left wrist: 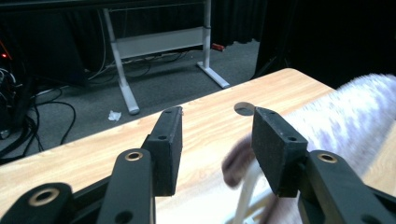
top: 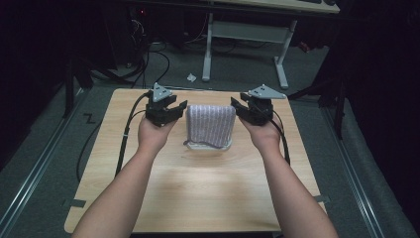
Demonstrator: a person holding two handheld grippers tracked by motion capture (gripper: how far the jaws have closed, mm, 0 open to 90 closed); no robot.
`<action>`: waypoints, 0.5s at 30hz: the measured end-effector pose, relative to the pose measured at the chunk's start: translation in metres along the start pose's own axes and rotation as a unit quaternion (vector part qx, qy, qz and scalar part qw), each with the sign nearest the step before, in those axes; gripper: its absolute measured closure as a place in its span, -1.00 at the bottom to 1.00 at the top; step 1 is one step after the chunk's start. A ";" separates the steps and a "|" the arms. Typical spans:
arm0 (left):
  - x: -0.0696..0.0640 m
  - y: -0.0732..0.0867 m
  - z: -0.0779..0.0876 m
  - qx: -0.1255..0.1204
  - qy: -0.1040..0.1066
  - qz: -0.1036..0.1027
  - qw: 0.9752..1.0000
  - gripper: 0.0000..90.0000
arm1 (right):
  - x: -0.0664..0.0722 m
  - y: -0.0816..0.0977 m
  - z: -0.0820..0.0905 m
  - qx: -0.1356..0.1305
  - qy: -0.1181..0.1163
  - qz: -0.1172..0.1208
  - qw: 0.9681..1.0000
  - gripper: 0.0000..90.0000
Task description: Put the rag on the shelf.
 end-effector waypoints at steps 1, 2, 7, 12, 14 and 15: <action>-0.001 0.003 0.003 0.001 0.003 -0.001 1.000 0.17 | 0.002 0.004 0.003 0.001 -0.002 0.003 1.000 0.28; -0.001 0.007 0.006 0.002 0.005 -0.004 1.000 0.17 | 0.004 0.007 0.007 0.002 -0.003 0.003 1.000 0.27; -0.005 0.029 0.017 0.013 0.023 0.001 1.000 0.11 | 0.009 0.033 0.018 0.024 -0.007 0.015 1.000 0.17; -0.003 0.085 0.026 0.050 0.031 0.004 0.998 0.08 | 0.016 0.070 0.022 0.046 -0.011 0.015 0.999 0.16; 0.000 0.105 0.028 0.076 0.031 0.012 0.997 0.07 | 0.019 0.089 0.023 0.062 -0.012 0.006 0.998 0.16; 0.002 0.116 0.029 0.088 0.034 0.019 0.995 0.06 | 0.020 0.095 0.023 0.065 -0.012 0.005 0.998 0.17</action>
Point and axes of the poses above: each handheld gripper's, and its own axes: z roughly backward along the jaws, y roughly out of its underside, x roughly to its left, the point moved 7 cm from there along -z, roughly forward along the jaws, and after that the axes turned 8 degrees about z, right-handed, at the moved point
